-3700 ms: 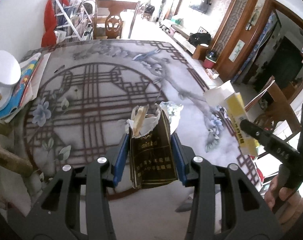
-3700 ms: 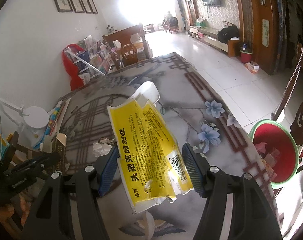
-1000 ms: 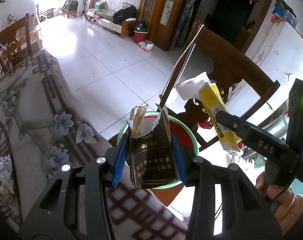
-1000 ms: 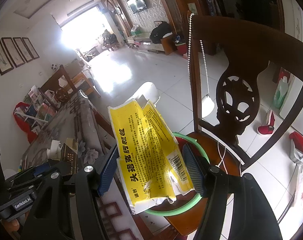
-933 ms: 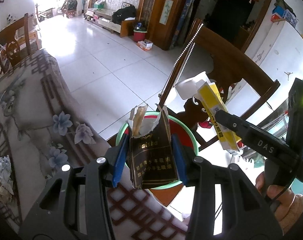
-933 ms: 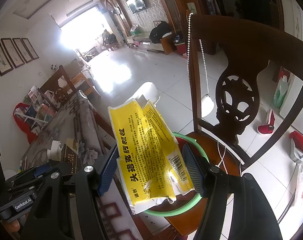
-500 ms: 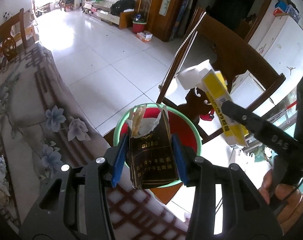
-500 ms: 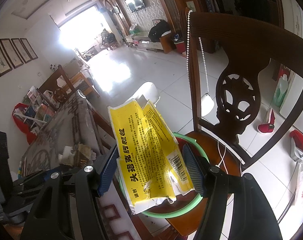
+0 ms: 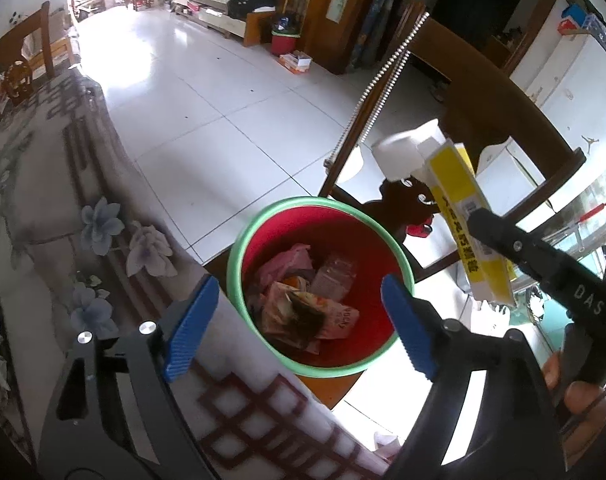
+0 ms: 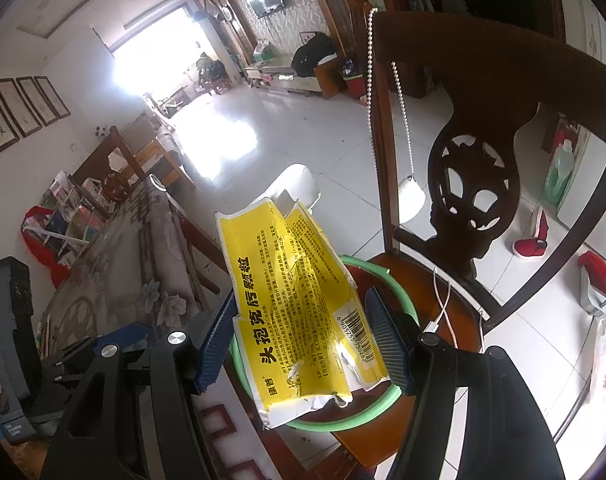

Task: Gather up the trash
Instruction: 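Open both tools over the red bucket to drop the box and packet, then move both tools back to the table and grasp the crumpled newspaper with the left tool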

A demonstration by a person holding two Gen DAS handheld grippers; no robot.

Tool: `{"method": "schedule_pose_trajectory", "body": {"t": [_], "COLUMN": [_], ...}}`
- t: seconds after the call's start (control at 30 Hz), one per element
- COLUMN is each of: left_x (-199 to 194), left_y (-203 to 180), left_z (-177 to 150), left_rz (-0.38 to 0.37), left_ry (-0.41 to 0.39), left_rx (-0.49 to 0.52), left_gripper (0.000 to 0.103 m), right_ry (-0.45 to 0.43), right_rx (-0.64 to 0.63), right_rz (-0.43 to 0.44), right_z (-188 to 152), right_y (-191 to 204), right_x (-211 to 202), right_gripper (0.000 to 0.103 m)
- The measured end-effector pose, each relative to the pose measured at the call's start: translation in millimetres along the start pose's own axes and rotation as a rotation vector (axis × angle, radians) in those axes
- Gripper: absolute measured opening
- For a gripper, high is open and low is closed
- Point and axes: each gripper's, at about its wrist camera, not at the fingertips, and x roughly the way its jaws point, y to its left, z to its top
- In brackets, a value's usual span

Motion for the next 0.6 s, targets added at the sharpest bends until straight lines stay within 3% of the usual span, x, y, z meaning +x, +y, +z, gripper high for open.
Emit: {"method": "schedule_pose_trajectory", "body": {"t": [0.17, 0.23, 0.43, 0.6], "left_x": [-10.2, -18.4, -47.7, -86.3], "left_y": [10.2, 19.5, 73.0, 159.1], "left_z": [-6.3, -12.6, -36.1, -80.3], "left_rz": [0.039, 0.068, 0.196, 0.402], "left_ry": [-0.018, -0.031, -0.063, -0.104], "left_rx": [-0.007, -0.005, -0.109, -0.345], "left_gripper": [0.085, 0.087, 0.089, 0.09], "right_ry": [0.011, 0.035, 0.092, 0.115], "right_rx": [0.009, 0.018, 0.039, -0.007], "right_rz": [0.019, 0.015, 0.031, 0.036], "right_z": [-1.0, -0.9, -4.6, -8.4], "right_y": [5.0, 6.3, 17.3, 37.1], "right_x": [9.1, 16.2, 29.1, 38.8], "right_gripper": [0.074, 0.095, 0.095, 0.095]}}
